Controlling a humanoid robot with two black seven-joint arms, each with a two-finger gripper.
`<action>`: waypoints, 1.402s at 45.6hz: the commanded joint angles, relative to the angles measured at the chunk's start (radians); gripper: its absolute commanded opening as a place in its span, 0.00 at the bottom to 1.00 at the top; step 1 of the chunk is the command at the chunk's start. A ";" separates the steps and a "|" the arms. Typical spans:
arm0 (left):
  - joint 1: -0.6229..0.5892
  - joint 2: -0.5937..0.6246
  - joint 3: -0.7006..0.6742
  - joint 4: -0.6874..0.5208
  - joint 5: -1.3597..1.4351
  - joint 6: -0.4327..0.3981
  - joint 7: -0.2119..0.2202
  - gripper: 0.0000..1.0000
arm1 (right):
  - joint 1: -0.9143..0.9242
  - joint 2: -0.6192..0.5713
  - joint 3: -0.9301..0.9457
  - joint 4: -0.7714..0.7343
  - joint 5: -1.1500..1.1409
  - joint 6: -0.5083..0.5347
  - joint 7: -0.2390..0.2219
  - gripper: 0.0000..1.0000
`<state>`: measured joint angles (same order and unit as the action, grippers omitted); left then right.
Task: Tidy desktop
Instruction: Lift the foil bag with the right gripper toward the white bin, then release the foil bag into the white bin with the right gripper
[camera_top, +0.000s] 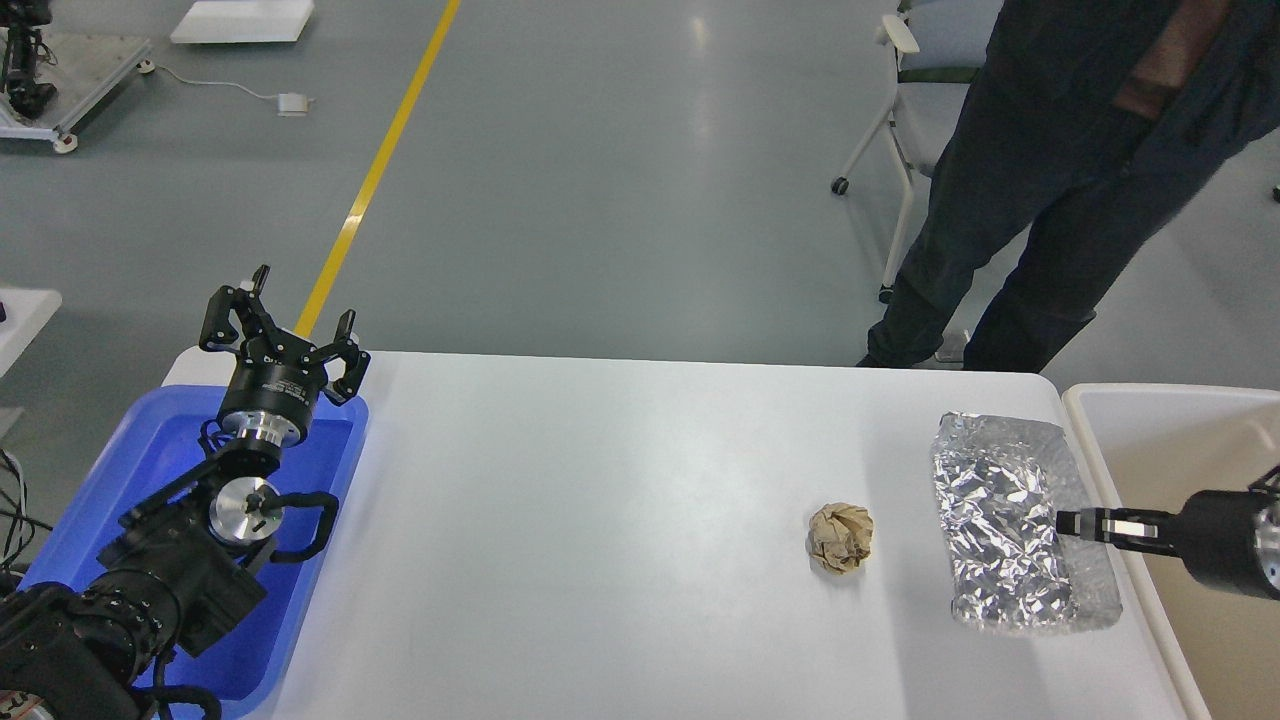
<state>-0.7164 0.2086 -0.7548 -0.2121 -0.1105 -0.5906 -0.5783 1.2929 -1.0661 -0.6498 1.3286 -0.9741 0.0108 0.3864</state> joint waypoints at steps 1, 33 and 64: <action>0.000 0.000 -0.001 0.000 0.000 0.000 0.000 1.00 | 0.175 -0.138 0.036 0.046 0.022 0.213 0.011 0.00; 0.000 0.000 0.000 0.000 0.000 0.000 0.000 1.00 | 0.152 -0.086 0.065 -0.459 0.037 0.212 0.011 0.00; 0.000 0.000 -0.001 0.000 0.000 0.000 0.000 1.00 | -0.432 0.282 0.279 -1.023 0.408 -0.005 -0.069 0.00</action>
<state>-0.7164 0.2086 -0.7556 -0.2117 -0.1104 -0.5906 -0.5783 1.0110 -0.8924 -0.4491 0.4472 -0.7831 0.0233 0.3784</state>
